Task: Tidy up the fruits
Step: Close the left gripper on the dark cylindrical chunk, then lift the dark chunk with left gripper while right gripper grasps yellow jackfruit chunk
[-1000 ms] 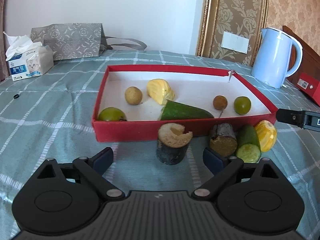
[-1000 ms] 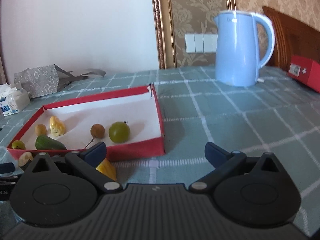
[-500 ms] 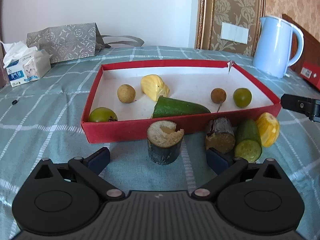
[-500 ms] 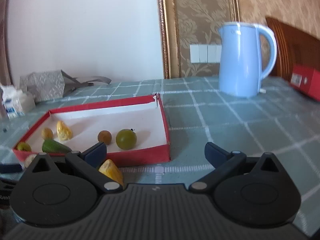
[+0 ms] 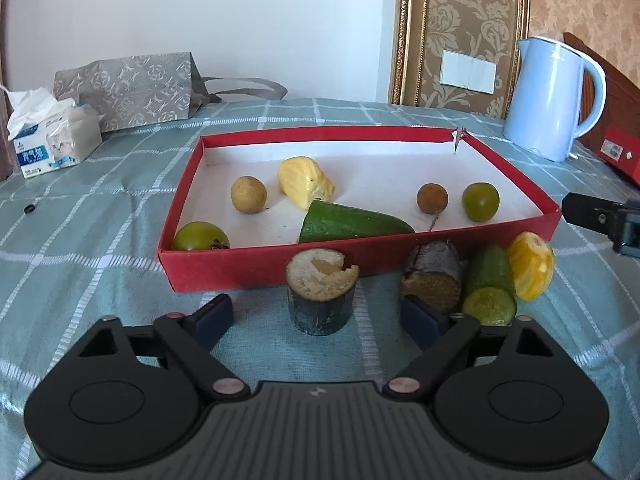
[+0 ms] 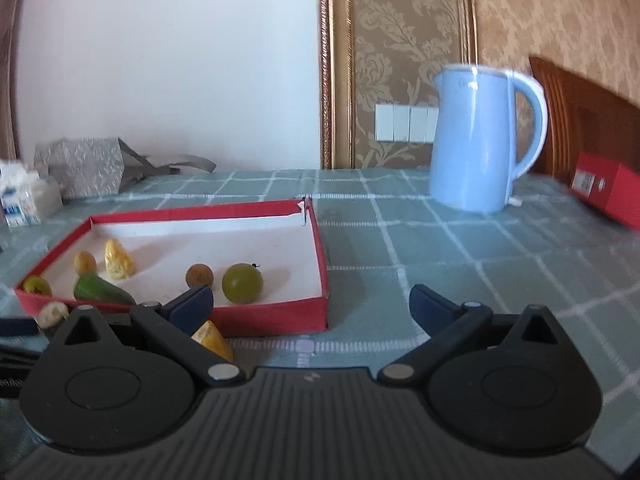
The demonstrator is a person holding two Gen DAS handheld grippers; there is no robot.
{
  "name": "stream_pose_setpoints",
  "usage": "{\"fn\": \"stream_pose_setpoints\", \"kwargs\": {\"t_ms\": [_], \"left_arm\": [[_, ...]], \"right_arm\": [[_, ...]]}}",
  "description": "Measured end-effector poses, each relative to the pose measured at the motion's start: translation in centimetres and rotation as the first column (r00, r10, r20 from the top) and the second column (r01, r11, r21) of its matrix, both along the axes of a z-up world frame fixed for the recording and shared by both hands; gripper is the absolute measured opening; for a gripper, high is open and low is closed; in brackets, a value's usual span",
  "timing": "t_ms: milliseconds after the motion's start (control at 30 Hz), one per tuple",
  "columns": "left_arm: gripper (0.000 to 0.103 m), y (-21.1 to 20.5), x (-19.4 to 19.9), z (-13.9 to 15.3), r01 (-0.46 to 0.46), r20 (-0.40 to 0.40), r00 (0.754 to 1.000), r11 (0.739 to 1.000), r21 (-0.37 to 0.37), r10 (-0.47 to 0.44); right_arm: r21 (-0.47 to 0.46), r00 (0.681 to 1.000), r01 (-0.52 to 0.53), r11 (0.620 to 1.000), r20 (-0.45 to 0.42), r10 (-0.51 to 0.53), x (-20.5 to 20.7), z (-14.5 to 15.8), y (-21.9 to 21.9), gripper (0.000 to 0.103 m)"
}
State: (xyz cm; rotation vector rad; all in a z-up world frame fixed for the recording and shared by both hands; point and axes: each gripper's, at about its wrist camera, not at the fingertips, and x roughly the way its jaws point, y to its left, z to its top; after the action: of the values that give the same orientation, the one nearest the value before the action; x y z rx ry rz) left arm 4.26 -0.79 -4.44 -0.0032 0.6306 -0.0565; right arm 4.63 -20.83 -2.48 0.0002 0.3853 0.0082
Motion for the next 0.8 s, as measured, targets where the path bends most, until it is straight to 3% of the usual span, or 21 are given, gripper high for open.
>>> {"fn": "stream_pose_setpoints", "kwargs": {"t_ms": [33, 100, 167, 333, 433, 500, 800], "left_arm": [[0.083, -0.2, 0.0, 0.0, 0.004, 0.001, 1.000, 1.000, 0.011, -0.004], [0.061, -0.4, -0.2, 0.1, 0.015, 0.012, 1.000, 1.000, 0.024, -0.015], [0.049, -0.8, -0.4, 0.1, 0.040, 0.022, 0.999, 0.999, 0.027, -0.040], [0.044, -0.8, -0.4, 0.2, 0.039, 0.023, 0.999, 0.999, 0.023, -0.040], [0.043, -0.1, -0.3, 0.2, 0.035, 0.028, 0.999, 0.999, -0.023, -0.034], [0.043, 0.2, -0.3, 0.2, 0.030, 0.030, 0.999, 0.999, -0.044, -0.029], [0.033, -0.1, -0.1, 0.2, 0.006, 0.029, 1.000, 1.000, -0.008, -0.006]], "right_arm": [[-0.038, 1.000, 0.002, 0.999, 0.004, -0.002, -0.1, 0.0, 0.5, 0.103], [-0.112, 1.000, -0.011, 0.994, 0.007, 0.012, -0.2, 0.0, 1.4, 0.103], [-0.109, 0.999, -0.040, 0.993, 0.029, 0.044, -0.6, 0.2, 1.7, 0.103], [-0.018, 0.996, -0.047, 0.999, -0.071, 0.045, 0.9, -0.3, 0.4, 0.103], [0.064, 0.991, -0.042, 0.997, -0.127, 0.050, 1.6, -0.7, -0.6, 0.103], [0.061, 0.991, -0.023, 0.998, -0.130, 0.031, 1.6, -0.9, -0.8, 0.103], [-0.027, 0.994, 0.043, 0.999, -0.099, -0.045, 1.6, -1.1, -0.4, 0.102]]}}
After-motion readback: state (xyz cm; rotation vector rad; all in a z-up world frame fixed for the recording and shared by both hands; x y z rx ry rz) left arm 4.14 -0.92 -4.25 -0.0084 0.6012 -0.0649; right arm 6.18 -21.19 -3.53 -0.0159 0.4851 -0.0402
